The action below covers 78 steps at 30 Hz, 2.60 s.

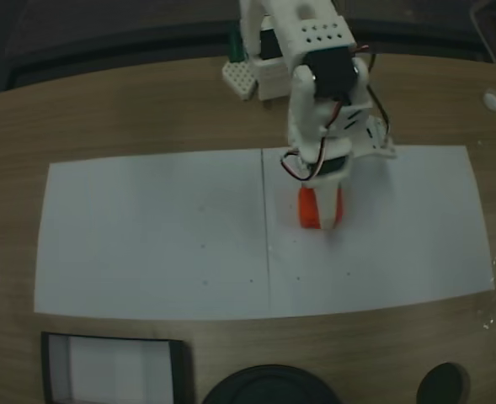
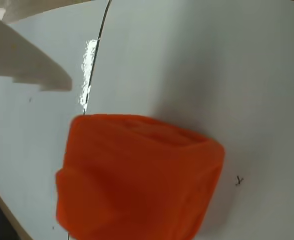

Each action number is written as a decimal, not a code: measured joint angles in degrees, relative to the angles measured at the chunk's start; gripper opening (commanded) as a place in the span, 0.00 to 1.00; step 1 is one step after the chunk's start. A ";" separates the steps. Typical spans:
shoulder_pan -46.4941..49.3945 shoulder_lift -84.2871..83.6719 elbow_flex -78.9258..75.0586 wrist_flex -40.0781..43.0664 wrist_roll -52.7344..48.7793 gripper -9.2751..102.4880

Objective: Grab a orange square and put it in the box.

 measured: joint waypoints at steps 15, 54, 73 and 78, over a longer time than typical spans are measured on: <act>-4.31 -4.48 0.00 -0.62 1.93 0.44; 23.99 4.22 -53.79 5.62 -7.03 0.17; 30.23 -21.27 -54.05 -18.72 -7.03 0.16; 30.67 -27.25 -58.27 -25.75 -7.03 0.16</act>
